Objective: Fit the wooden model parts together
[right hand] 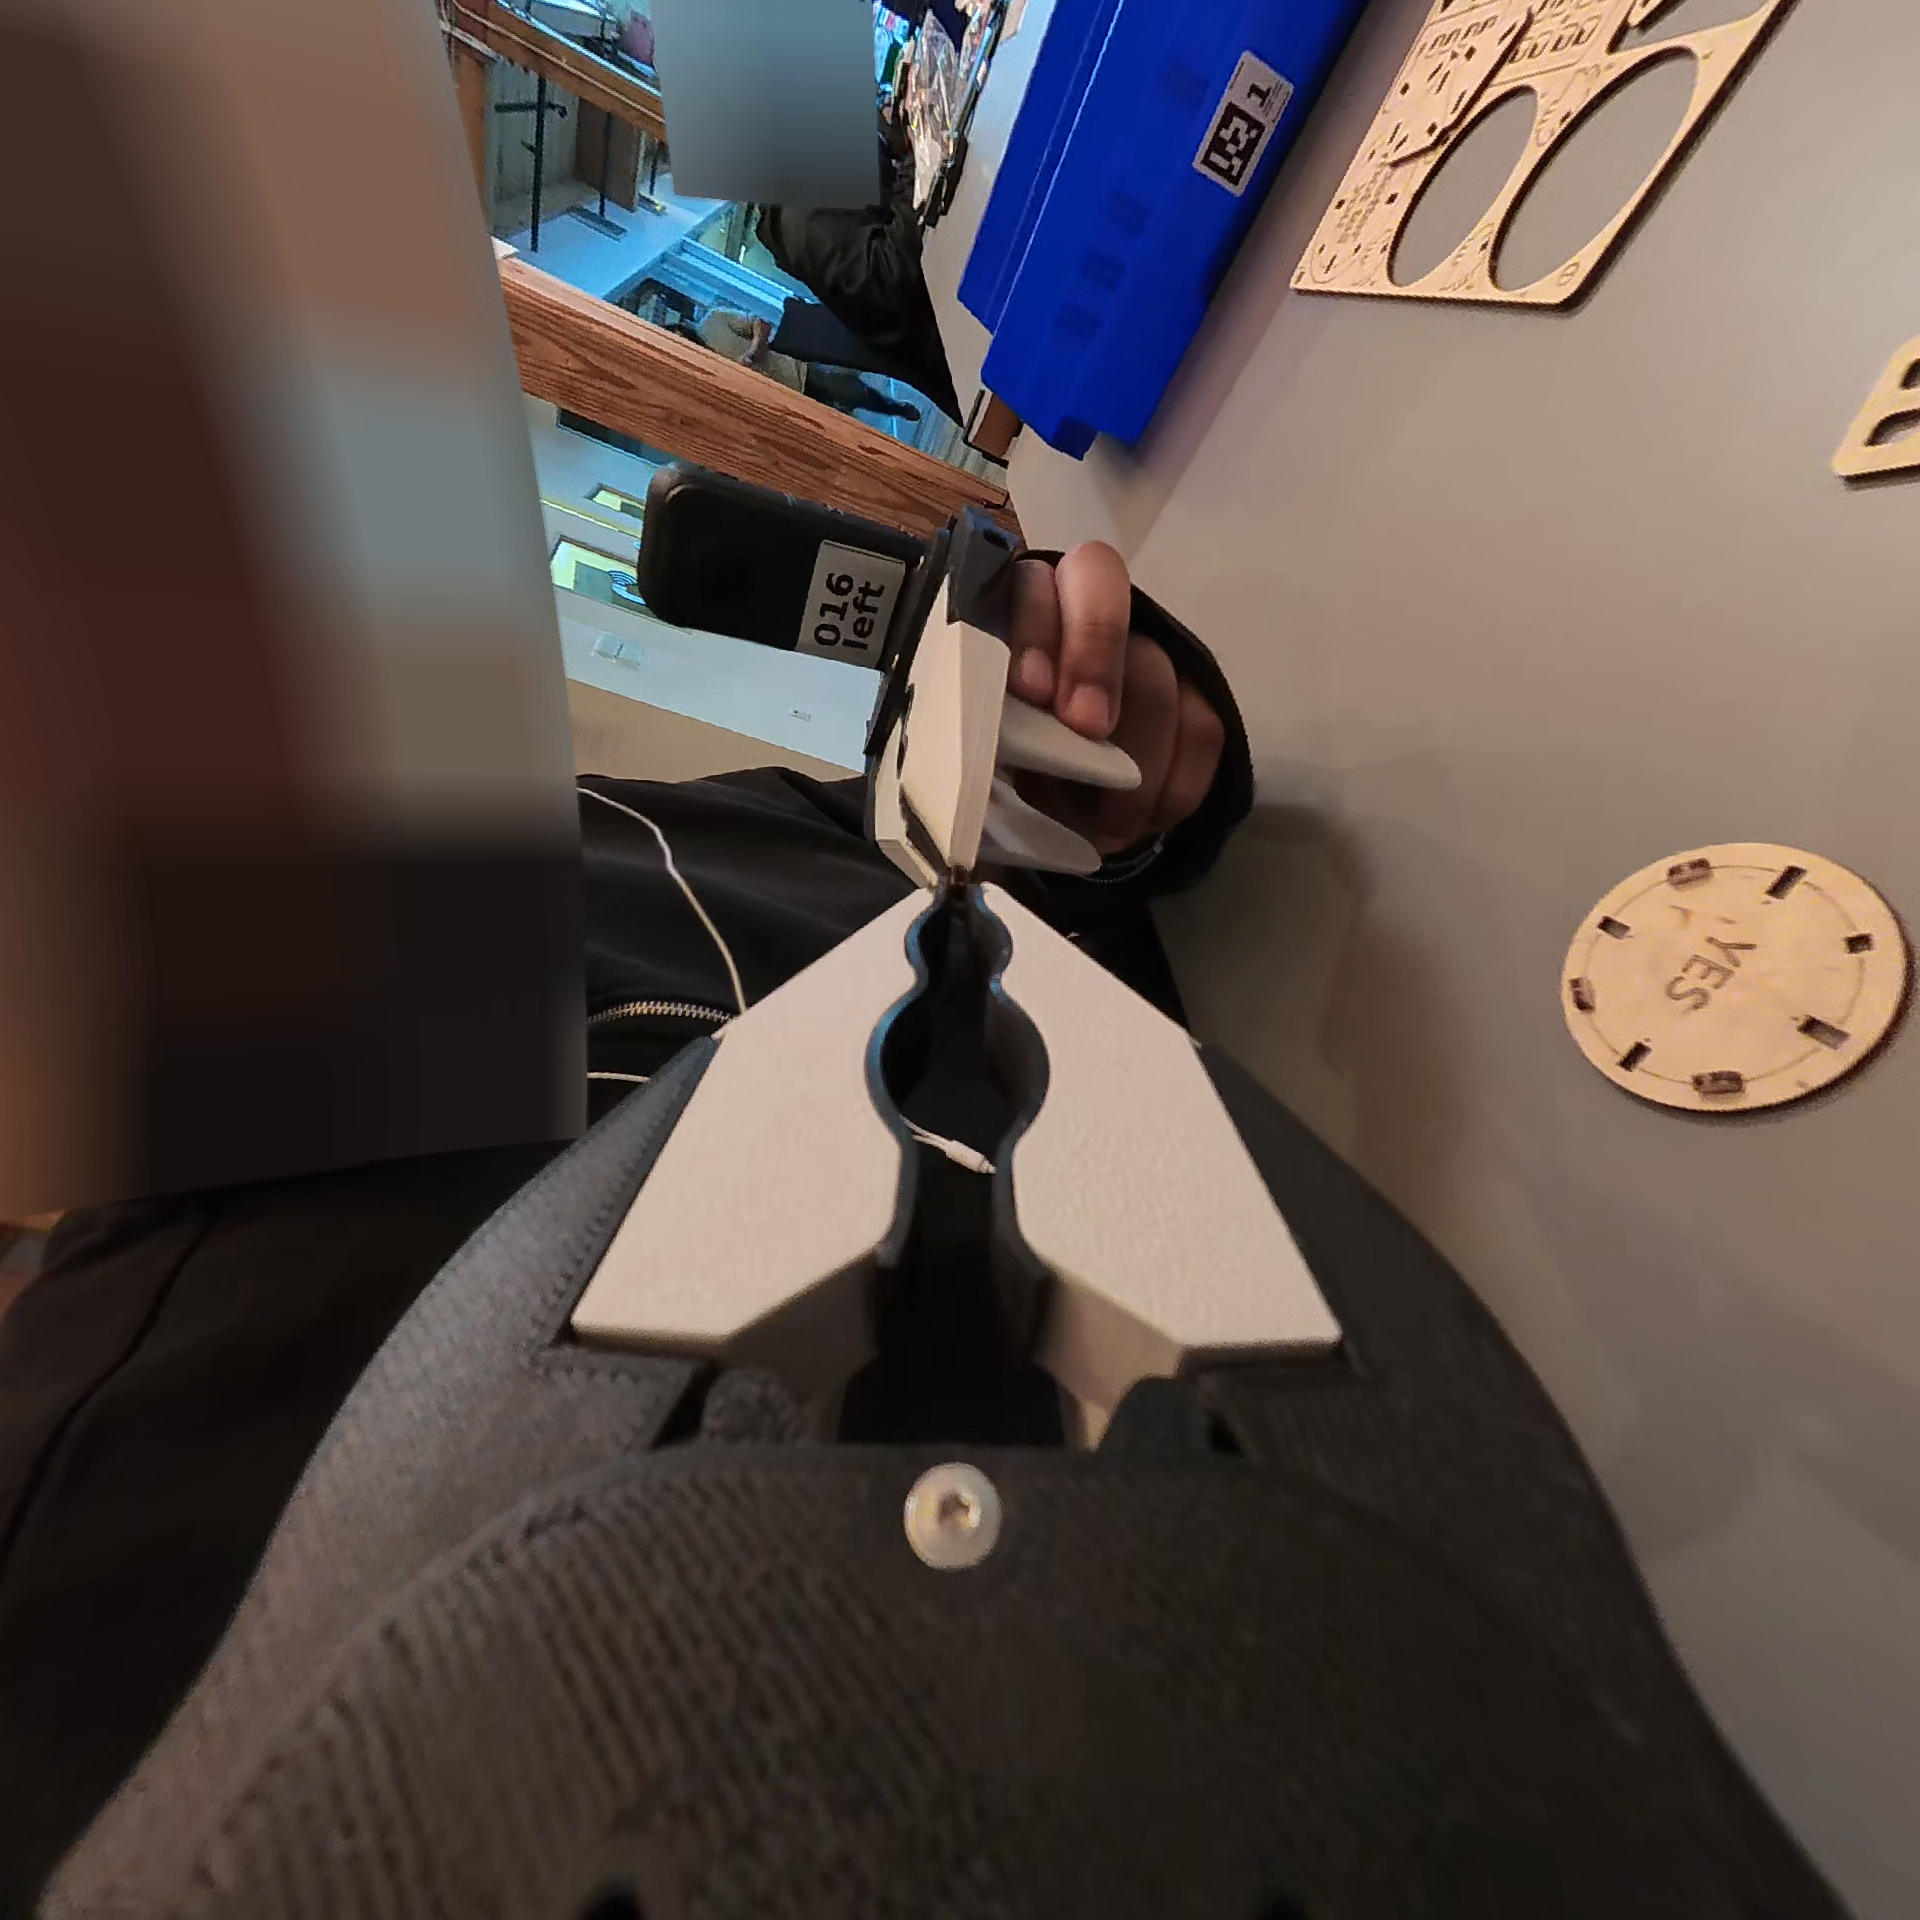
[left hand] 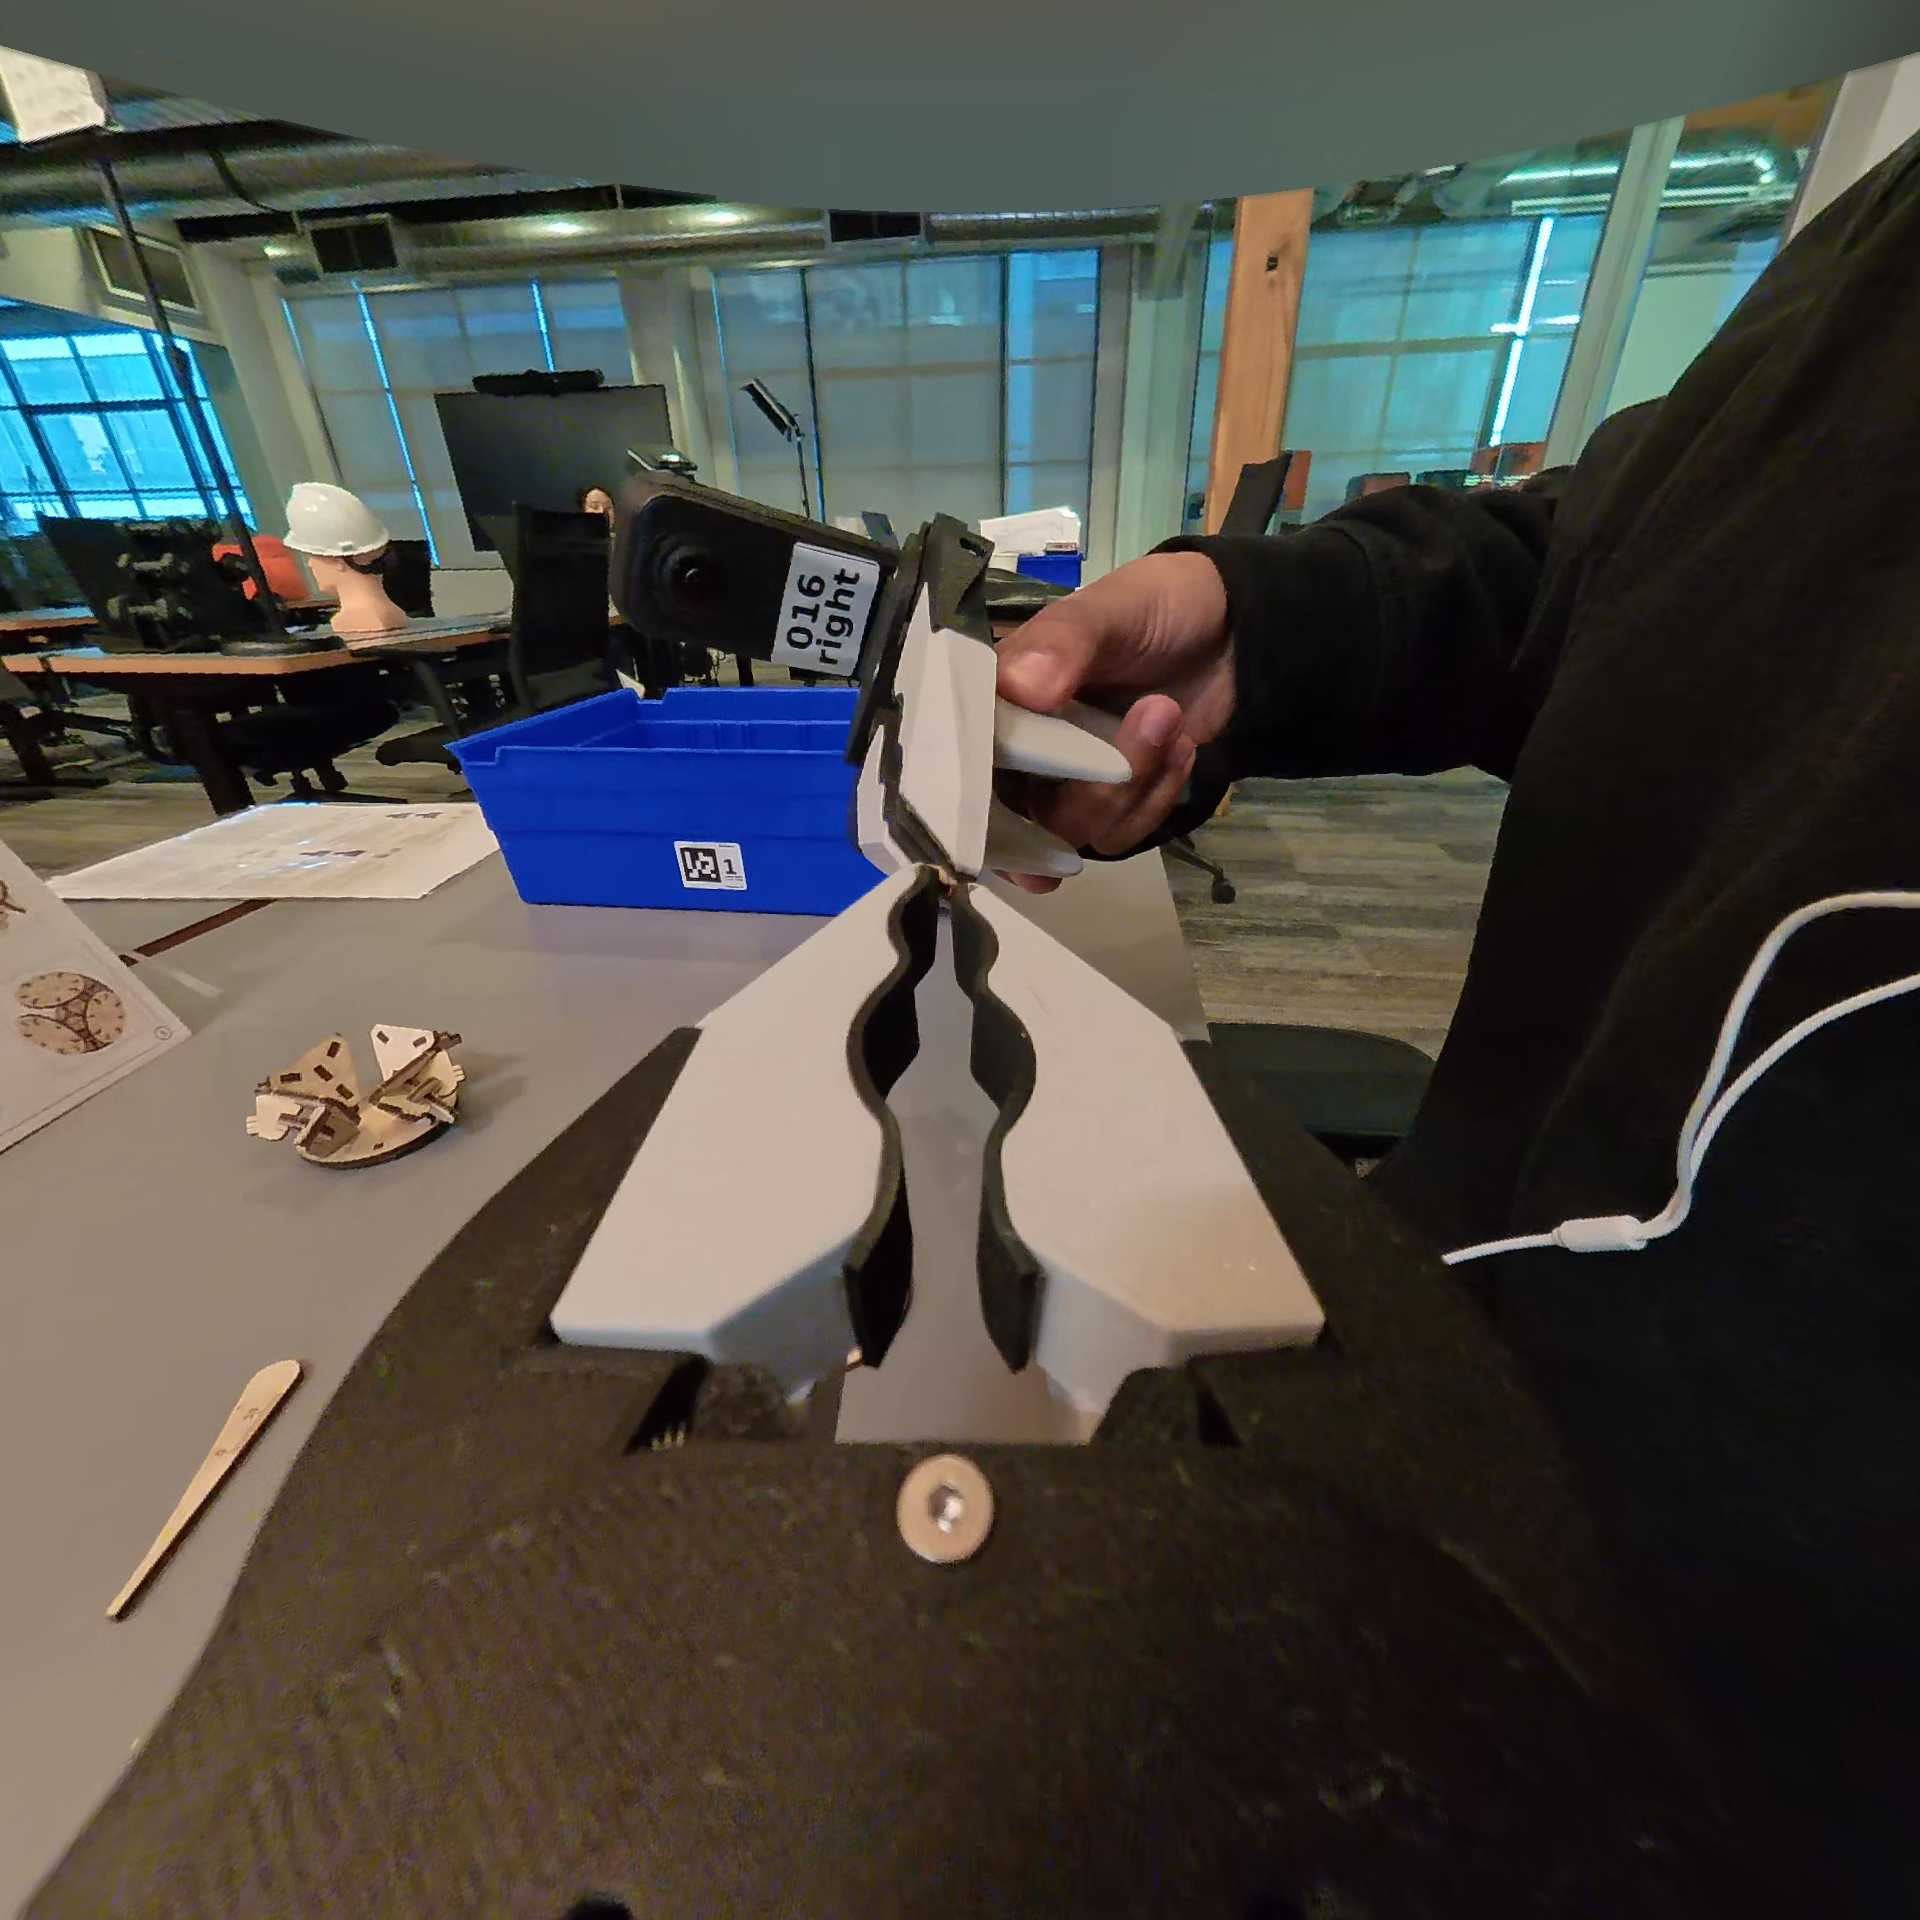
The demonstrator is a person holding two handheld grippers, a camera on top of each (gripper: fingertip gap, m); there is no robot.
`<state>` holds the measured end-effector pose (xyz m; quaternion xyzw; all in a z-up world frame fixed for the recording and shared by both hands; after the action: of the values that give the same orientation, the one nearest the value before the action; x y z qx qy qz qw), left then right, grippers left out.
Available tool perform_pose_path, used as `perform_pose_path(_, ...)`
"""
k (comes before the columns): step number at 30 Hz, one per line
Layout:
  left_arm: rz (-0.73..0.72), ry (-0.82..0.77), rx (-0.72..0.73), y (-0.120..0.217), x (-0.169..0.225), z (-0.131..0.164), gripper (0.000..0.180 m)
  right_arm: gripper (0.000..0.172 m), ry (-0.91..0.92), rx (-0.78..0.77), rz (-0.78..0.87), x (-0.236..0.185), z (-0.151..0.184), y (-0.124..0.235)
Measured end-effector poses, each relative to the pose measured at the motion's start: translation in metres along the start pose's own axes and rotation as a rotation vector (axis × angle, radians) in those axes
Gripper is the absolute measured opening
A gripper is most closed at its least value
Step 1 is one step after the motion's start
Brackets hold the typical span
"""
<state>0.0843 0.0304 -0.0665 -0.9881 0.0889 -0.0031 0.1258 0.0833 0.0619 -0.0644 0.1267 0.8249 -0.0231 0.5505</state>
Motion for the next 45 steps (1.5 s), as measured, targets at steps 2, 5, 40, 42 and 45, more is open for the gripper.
perform_pose_path(2, -0.004, -0.001, 0.002, 0.0003, -0.0006, -0.0005, 0.0, 0.002, 0.01, 0.008, -0.007, -0.0008, -0.001, -0.0003)
perform_pose_path(5, -0.005, 0.0, -0.003, 0.0001, -0.0008, 0.0003, 0.0, 0.008, 0.036, 0.022, -0.005, -0.0017, -0.0038, 0.0009)
perform_pose_path(40, 0.013, 0.014, -0.01, -0.0013, 0.0016, 0.0023, 0.0, 0.001, 0.025, -0.004, -0.007, 0.0006, -0.0005, 0.0018)
perform_pose_path(42, 0.014, 0.014, -0.01, -0.0013, 0.0018, 0.0023, 0.0, 0.0, 0.026, -0.006, -0.007, 0.0005, -0.0004, 0.0018)
perform_pose_path(45, 0.016, 0.015, -0.011, -0.0015, 0.002, 0.0024, 0.0, 0.0, 0.024, -0.008, -0.009, 0.0005, 0.0, 0.0021)
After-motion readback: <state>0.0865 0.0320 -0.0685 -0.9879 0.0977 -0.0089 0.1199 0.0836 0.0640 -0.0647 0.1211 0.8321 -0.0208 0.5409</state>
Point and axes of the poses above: each gripper's, where its closed fingertips meet, y back along the fingers, z out of its underside, x = y × z across the jaws, the point moved 2 cm from there along y, back along the fingers, and after that the axes turned 8 degrees about x, right-handed, at the moved point
